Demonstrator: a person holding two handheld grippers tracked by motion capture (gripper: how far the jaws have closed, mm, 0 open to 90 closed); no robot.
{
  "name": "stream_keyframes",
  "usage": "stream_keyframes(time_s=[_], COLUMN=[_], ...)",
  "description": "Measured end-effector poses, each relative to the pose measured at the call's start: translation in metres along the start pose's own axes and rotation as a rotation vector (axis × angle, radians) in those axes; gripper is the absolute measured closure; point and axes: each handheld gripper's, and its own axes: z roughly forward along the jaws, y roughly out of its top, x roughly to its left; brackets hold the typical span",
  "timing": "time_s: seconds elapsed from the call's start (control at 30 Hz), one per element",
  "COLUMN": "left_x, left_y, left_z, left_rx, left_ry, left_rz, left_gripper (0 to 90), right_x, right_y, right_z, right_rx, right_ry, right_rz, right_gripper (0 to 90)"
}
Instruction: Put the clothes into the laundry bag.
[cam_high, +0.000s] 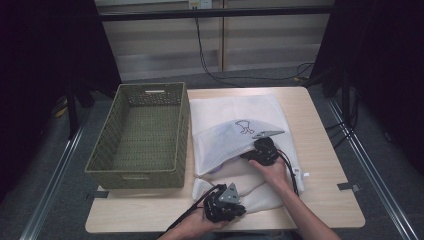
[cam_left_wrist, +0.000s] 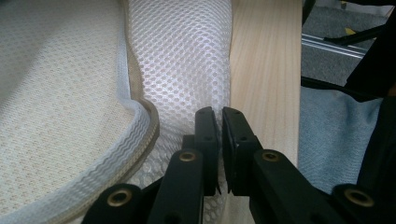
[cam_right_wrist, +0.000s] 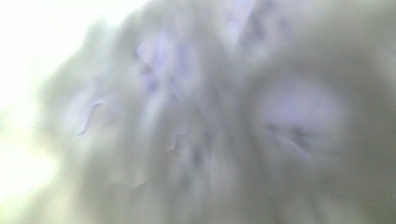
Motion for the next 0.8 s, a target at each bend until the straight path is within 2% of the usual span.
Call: stream_keyframes(time_s=[0.03, 0.07, 0.1, 0.2, 0.3, 0.37, 0.43, 0.47, 0.5, 0.53, 0.57, 0.6, 0.73, 0.8], left_x=[0.0, -0.001, 0.001, 0.001, 0.001, 0.001, 0.001, 0.001, 0.001, 0.001, 0.001, 0.001, 0.001, 0.001], left_y=[0.0, 0.001, 0.001, 0.0, 0.001, 0.0, 0.001, 0.0, 0.0, 0.0, 0.0, 0.0, 0.0, 0.0], left_z=[0.0, -0.002, -0.001, 0.0, -0.001, 0.0, -0.001, -0.001, -0.001, 0.0, -0.001, -0.001, 0.0, -0.001], left_rx=[-0.003, 0.028, 0.02, 0.007, 0.023, 0.003, 0.021, 0.007, 0.019, -0.002, 0.015, 0.009, 0.001, 0.018], left_ry=[-0.001, 0.026, 0.002, -0.004, -0.001, -0.006, 0.001, -0.006, -0.001, -0.009, -0.002, -0.003, -0.006, -0.006], left_rz=[0.0, 0.006, 0.004, -0.003, 0.003, -0.006, -0.008, -0.011, -0.007, -0.014, -0.01, -0.012, -0.013, -0.013], left_gripper=[85.6, 85.6, 85.6, 85.6, 85.6, 85.6, 85.3, 85.3, 85.3, 85.2, 85.3, 85.3, 85.3, 85.3], right_x=[0.001, 0.001, 0.001, 0.001, 0.0, 0.0, 0.0, 0.0, 0.001, 0.001, 0.002, 0.003, 0.006, 0.007], right_y=[-0.001, -0.002, -0.002, -0.004, -0.006, -0.007, -0.007, -0.008, -0.008, -0.009, -0.009, -0.01, -0.011, -0.012], right_z=[-0.002, -0.004, -0.006, -0.012, -0.02, -0.025, -0.028, -0.03, -0.032, -0.033, -0.036, -0.038, -0.051, -0.06], right_rx=[-0.002, -0.005, -0.008, -0.024, -0.038, -0.048, -0.054, -0.058, -0.059, -0.061, -0.062, -0.065, -0.081, -0.094], right_ry=[0.011, 0.025, 0.04, 0.08, 0.099, 0.117, 0.131, 0.137, 0.141, 0.152, 0.159, 0.165, 0.201, 0.211], right_rz=[0.002, 0.0, -0.002, -0.008, -0.015, -0.022, -0.029, -0.031, -0.04, -0.045, -0.053, -0.055, -0.075, -0.08], right_gripper=[79.0, 78.6, 78.0, 74.8, 73.2, 72.4, 71.6, 71.3, 71.0, 70.3, 69.6, 69.4, 67.7, 67.4])
